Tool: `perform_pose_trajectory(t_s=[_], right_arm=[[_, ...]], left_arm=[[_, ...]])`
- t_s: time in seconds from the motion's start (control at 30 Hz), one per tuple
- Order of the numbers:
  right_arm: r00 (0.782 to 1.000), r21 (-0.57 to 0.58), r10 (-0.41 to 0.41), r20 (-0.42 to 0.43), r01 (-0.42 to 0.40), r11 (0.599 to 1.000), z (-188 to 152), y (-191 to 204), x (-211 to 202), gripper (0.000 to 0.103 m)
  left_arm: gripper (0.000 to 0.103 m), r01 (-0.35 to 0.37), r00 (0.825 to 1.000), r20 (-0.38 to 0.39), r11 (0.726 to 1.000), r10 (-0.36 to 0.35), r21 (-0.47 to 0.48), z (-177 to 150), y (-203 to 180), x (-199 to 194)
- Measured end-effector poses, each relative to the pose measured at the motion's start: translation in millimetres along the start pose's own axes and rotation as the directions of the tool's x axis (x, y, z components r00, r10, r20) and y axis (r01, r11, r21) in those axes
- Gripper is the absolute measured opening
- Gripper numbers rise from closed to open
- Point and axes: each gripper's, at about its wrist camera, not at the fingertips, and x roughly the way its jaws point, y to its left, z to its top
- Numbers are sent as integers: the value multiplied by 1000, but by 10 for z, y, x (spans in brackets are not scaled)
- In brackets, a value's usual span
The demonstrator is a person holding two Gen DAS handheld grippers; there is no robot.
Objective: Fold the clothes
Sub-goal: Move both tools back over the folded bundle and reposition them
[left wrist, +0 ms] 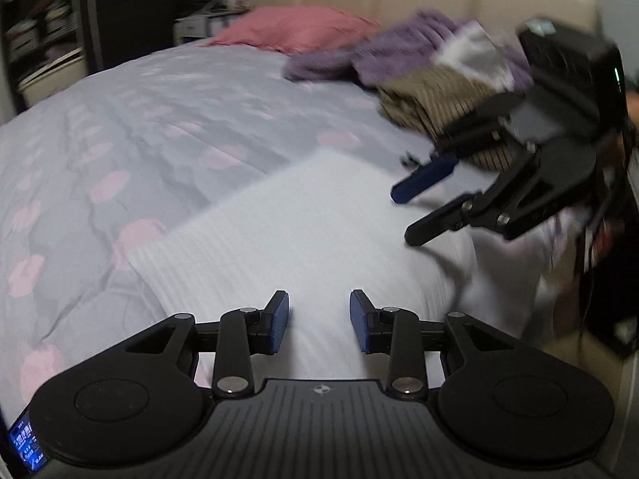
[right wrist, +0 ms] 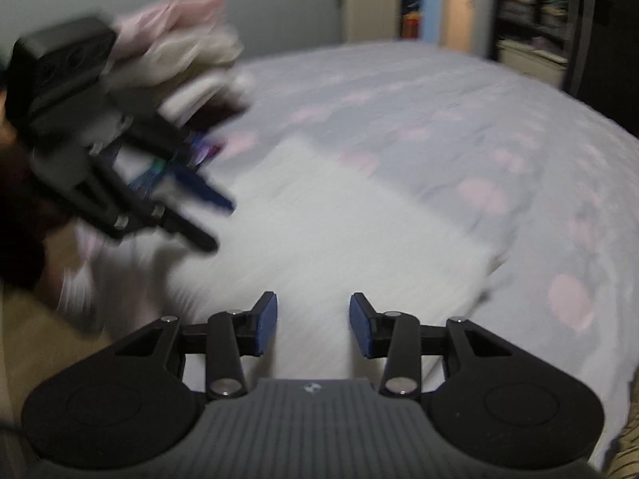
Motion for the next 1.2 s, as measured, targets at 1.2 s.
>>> perform_pose_trajectory(t_s=[1.2], right_arm=[[987,515,-163,5,137,846,351,-1061,508,54]], left_arm=[[41,-94,995,24,984,99,-150,412,407,196]])
